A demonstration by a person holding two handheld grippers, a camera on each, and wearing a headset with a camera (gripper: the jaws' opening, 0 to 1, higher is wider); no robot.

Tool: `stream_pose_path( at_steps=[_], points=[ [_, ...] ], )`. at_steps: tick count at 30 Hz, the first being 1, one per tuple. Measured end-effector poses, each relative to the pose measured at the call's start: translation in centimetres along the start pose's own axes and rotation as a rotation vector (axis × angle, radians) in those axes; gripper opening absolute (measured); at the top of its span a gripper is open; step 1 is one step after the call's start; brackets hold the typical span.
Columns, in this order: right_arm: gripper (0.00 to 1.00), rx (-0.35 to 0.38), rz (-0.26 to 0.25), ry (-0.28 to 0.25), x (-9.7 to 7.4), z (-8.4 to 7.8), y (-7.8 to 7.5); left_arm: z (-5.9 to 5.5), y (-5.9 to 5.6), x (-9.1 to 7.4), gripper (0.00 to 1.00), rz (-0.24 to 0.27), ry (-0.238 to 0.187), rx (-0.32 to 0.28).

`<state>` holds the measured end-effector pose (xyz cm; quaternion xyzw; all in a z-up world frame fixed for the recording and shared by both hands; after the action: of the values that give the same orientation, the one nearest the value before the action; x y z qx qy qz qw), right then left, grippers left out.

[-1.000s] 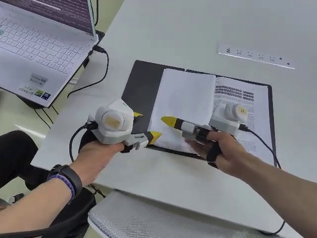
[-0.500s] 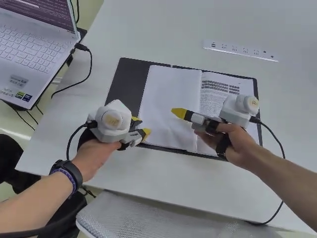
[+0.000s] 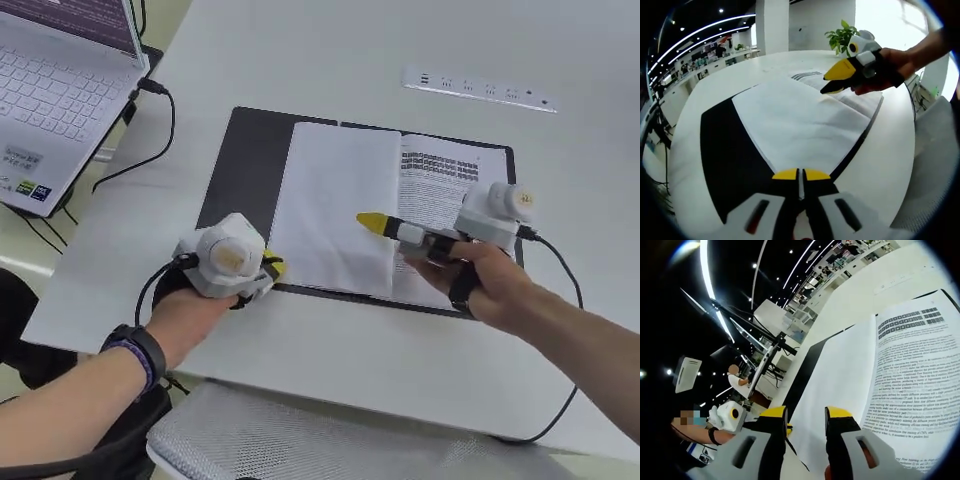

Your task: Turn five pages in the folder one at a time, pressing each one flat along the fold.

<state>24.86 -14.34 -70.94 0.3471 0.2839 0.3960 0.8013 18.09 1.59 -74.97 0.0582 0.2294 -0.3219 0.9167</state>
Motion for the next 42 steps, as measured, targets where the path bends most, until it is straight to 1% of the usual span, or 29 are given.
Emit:
stream_pose_path(
  at_steps=[5,11,15,23,30,34,39,41,42],
  points=[
    [0.28,-0.026,0.010,0.023,0.1,0.5,-0.4,-0.1,0.1,0.0,0.00,0.006,-0.001,0.005],
    [0.26,-0.039,0.008,0.019,0.1,1.7,-1.3,-0.3,0.4,0.2,0.00,0.012,-0.001,0.008],
    [0.26,-0.042,-0.004,0.004,0.1,2.5,-2.1,-0.3,0.3,0.2,0.00,0.012,0.000,0.012],
    [0.21,-0.043,-0.036,-0.050,0.5,3.9,-3.6,-0.4,0.4,0.4,0.00,0.006,0.007,0.016],
    [0.18,-0.053,-0.057,-0.074,1.0,4.4,-4.6,-0.4,0.4,0.5,0.00,0.000,0.012,0.018],
    [0.17,-0.047,-0.068,-0.091,1.4,4.6,-5.2,-0.4,0.5,0.6,0.00,0.002,0.007,-0.004],
    [0.16,-0.047,-0.073,-0.089,1.7,4.4,-5.8,-0.4,0.4,0.6,0.00,0.004,0.011,-0.002],
    [0.13,-0.050,-0.078,-0.084,1.9,4.4,-6.1,-0.5,0.5,0.6,0.00,0.005,0.011,-0.005],
    [0.10,-0.050,-0.076,-0.083,1.9,4.4,-6.3,-0.5,0.4,0.7,0.00,0.003,0.011,-0.003]
  ],
)
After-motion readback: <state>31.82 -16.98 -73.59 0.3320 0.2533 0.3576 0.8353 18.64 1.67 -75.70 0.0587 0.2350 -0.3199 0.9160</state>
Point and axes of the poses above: the centre of the closed fingertips' face, and the gripper's own axes: x roughly forward along the fingers, y roughly to its left, z roughly out of its top, the point moved 5 cm from there along -x, roughly backward along the fingers, and after that the axes turned 15 degrees about -y, right-handed, at the moved point
